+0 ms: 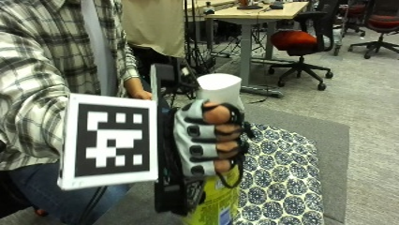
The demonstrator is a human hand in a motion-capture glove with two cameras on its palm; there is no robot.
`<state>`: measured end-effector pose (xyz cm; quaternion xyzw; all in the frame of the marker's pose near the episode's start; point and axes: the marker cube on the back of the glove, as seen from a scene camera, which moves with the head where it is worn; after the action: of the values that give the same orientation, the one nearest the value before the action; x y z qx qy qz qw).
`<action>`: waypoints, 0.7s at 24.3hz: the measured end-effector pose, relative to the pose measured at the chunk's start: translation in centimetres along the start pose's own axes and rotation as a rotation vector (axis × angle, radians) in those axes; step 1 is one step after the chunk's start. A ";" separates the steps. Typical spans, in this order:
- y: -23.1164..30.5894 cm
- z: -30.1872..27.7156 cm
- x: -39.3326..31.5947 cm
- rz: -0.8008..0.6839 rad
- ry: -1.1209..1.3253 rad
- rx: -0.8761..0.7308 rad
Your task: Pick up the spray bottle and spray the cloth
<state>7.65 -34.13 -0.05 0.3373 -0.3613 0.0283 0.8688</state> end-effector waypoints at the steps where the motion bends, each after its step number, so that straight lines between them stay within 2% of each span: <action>1: -0.2 -0.1 -0.8 -0.018 -0.001 -0.004; 8: -1.2 -0.6 -5.0 -0.091 -0.012 -0.041; 17: -1.3 0.9 -6.6 -0.143 0.087 -0.151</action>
<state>2.67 -34.38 -4.59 0.2941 -0.2995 -0.0463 0.9065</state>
